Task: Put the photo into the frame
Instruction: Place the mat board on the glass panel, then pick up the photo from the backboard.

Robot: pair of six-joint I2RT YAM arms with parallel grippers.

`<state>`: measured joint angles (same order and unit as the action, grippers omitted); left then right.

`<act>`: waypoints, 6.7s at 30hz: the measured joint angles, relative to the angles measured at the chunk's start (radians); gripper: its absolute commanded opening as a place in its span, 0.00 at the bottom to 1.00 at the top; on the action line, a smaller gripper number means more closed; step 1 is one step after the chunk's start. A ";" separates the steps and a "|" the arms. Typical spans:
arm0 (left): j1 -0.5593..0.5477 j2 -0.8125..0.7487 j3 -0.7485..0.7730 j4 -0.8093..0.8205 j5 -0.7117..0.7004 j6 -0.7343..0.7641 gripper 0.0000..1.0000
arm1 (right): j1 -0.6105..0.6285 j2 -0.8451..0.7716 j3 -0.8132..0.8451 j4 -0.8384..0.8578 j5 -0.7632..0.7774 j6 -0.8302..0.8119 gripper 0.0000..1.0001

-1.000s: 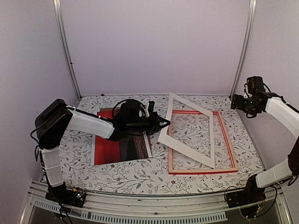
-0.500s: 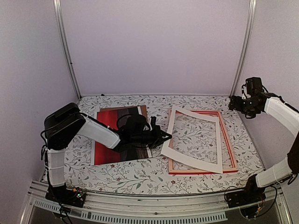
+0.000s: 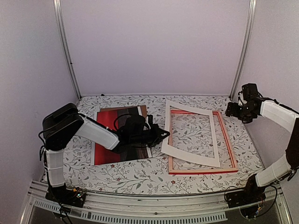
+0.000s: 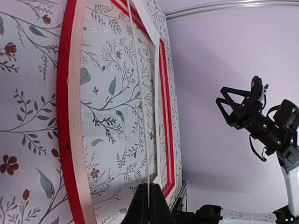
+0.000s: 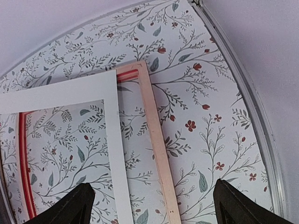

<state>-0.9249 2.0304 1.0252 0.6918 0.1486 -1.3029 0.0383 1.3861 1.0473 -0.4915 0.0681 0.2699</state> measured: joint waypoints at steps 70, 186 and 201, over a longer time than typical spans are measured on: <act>0.023 0.124 0.178 -0.261 0.402 0.201 0.00 | 0.031 0.190 -0.273 0.203 -0.216 0.047 0.91; 0.657 -0.589 -0.187 -1.051 -0.167 0.790 0.95 | 0.793 0.492 0.301 0.224 -0.113 0.079 0.94; 0.864 -0.588 -0.331 -0.919 0.043 0.770 0.93 | 0.917 0.854 0.619 0.198 -0.160 0.095 0.92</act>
<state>-0.0612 1.4422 0.6941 -0.2272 0.1921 -0.5331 0.9554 2.2398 1.6661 -0.2935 -0.0921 0.3645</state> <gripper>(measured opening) 0.933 0.920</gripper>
